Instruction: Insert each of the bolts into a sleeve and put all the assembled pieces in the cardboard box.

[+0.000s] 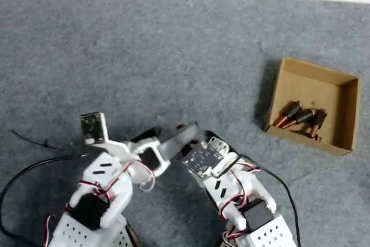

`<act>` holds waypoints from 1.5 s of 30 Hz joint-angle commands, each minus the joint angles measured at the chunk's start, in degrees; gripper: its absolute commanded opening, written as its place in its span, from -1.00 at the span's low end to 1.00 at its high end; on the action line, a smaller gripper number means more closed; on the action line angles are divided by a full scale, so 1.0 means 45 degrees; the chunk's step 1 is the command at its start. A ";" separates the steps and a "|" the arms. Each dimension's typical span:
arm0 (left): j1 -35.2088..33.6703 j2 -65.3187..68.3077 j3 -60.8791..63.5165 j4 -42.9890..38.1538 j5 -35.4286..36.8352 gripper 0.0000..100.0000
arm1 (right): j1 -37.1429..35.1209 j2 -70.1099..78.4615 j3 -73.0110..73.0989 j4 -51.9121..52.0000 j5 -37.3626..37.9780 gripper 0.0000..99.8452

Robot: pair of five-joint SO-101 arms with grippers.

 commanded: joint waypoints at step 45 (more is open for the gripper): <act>-0.3643 -0.0088 0.0127 -0.0664 0.1231 -0.10 | 1.2513 1.9995 -1.6088 0.0440 -0.5587 -0.99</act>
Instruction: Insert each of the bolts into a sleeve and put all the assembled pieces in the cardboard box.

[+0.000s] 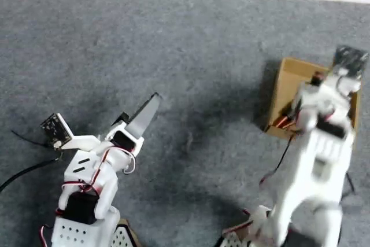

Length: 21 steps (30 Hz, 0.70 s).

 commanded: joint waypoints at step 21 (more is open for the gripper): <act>-0.0088 -0.0088 0.0049 -0.0293 -0.0117 -0.10 | 0.1514 0.6613 -0.7043 0.3468 -0.0332 -0.49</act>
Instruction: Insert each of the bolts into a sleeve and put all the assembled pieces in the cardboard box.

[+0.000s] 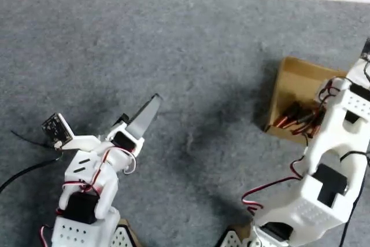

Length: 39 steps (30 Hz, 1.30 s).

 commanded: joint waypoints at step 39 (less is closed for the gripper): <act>-0.0010 -0.0088 0.0107 0.0742 -0.4317 -0.10 | -0.5792 -2.3668 1.9429 -0.2882 -0.0059 -0.49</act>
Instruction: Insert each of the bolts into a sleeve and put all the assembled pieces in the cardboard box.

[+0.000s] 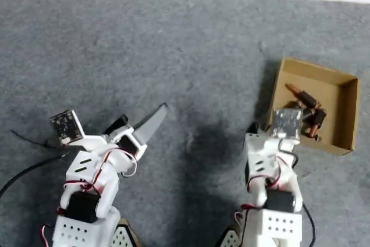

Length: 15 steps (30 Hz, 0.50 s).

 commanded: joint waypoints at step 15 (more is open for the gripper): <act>0.0029 0.0029 0.1182 0.3184 -0.6349 -0.10 | -0.0147 -0.3116 0.2120 0.2589 -0.0059 -0.49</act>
